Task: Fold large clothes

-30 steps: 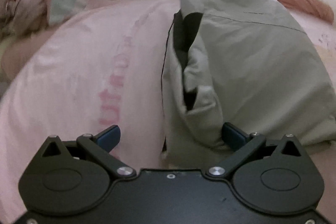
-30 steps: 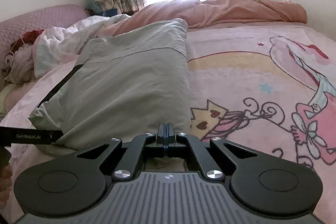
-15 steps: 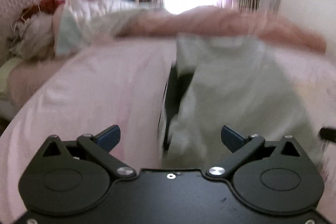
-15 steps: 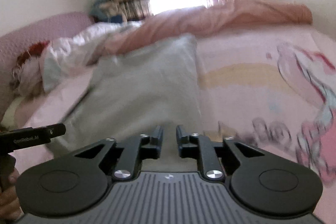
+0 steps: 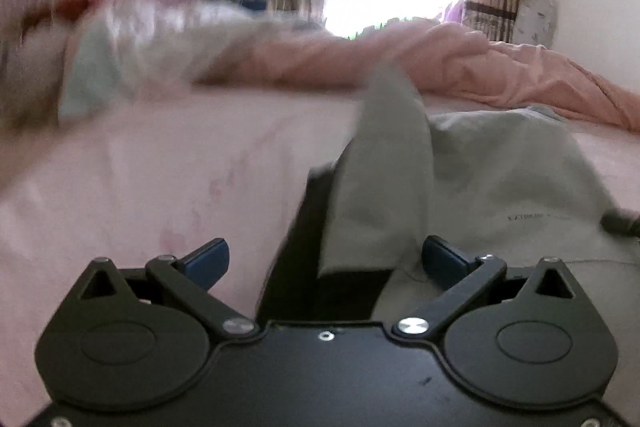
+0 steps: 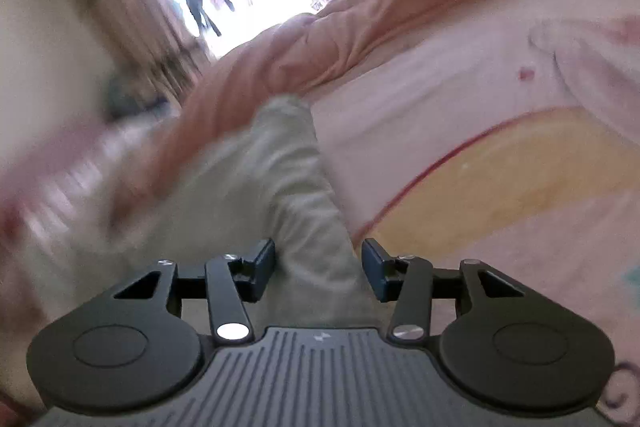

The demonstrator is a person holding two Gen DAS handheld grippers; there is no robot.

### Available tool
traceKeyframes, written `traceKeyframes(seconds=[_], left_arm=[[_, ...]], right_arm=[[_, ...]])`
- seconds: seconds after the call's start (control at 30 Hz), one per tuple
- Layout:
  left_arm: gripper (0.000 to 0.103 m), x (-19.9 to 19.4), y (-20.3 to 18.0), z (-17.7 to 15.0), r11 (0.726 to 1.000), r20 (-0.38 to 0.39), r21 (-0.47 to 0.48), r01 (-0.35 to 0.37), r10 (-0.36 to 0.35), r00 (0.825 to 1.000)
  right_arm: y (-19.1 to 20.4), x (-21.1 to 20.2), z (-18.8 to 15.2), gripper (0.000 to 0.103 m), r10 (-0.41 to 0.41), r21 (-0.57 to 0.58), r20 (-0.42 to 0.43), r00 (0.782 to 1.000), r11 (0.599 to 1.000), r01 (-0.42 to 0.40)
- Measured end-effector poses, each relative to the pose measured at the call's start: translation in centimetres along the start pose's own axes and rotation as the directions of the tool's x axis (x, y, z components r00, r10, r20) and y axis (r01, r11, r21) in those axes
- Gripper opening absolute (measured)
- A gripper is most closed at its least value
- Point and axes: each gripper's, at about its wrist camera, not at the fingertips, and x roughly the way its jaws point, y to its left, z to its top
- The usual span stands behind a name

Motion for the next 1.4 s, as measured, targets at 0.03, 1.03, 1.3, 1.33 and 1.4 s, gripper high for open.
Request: traceKeyframes(seconds=[0.03,1.03,1.3,1.33,1.4], left_arm=[[0.103,-0.4,0.3,0.6,1.0,0.017,-0.021,0.012,-0.011,1.0],[0.103,0.0,-2.0,8.0,0.998,-0.09,0.06,-0.012,0.017,0.996],[0.103,-3.5,-4.0,6.0,0.988,-0.11,0.151,-0.032,0.049,0.993],[0.103,-3.5,-4.1,5.6,0.987,-0.123,0.157,-0.044,0.064,0.99],[0.103,-3.0,-4.2,5.1,0.986,-0.142,0.159,-0.05,0.073,0.987]], right_arm=[[0.3,-0.3,0.4,0.053,-0.021,-0.026,0.013,1.0,0.999,0.022],[7.2,-5.9,0.2,0.057,0.09,-0.392,-0.064,0.994,0.914,-0.108],[8.3,-8.0,-2.5,0.057,0.076,-0.415,-0.112,0.991,0.902,-0.117],[8.3,-7.9,-2.4,0.057,0.068,-0.412,-0.115,0.991,0.905,-0.11],[8.2,-8.0,-2.5,0.058,0.054,-0.407,-0.119,0.991,0.908,-0.098]])
